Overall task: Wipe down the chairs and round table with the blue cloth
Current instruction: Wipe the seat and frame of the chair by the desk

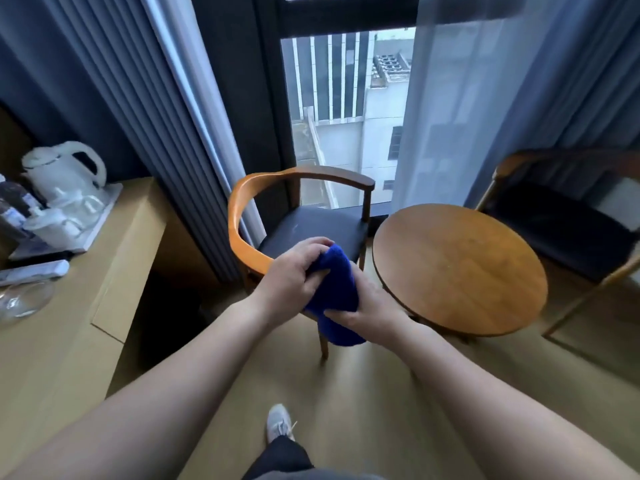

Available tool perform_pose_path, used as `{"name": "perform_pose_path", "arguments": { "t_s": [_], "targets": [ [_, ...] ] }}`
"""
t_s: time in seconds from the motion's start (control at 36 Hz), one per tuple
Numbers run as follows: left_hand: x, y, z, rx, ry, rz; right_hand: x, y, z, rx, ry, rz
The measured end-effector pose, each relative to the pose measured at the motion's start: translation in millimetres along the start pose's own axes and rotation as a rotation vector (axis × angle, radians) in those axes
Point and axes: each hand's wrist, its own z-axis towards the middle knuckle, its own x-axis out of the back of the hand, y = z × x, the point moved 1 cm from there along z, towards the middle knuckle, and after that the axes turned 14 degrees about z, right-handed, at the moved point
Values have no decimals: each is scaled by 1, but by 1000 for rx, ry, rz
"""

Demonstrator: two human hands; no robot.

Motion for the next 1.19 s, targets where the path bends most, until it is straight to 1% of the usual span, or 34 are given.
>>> {"name": "perform_pose_path", "arguments": {
  "t_s": [0.11,0.22,0.33,0.5,0.72,0.86,0.92,0.97,1.03,1.11,1.19],
  "targets": [
    [-7,-3,12,80,-59,-126,15,7,8,-32,38,-70],
    [-3,-17,27,71,-78,-111,28,8,24,-60,-3,-114],
    [0,-42,46,116,-99,-92,36,7,54,-112,-59,-133],
    [1,-94,79,169,-114,-82,35,7,109,-140,-113,-181],
    [2,-190,139,276,-151,-124,19,23,224,-233,-183,-249],
    [4,-254,173,334,-198,-37,8,38,292,-297,-222,-324],
    [4,-276,180,387,-194,-11,8,46,314,-311,-222,-350],
    [4,-282,176,417,-194,64,9,47,317,-324,-199,-368],
    [3,-331,197,559,-164,98,2,70,376,-355,-259,-416],
    [3,-344,199,612,-147,197,4,75,391,-347,-235,-437],
    [-13,-385,204,736,-126,278,-6,104,442,-353,-306,-480]
  ]
}}
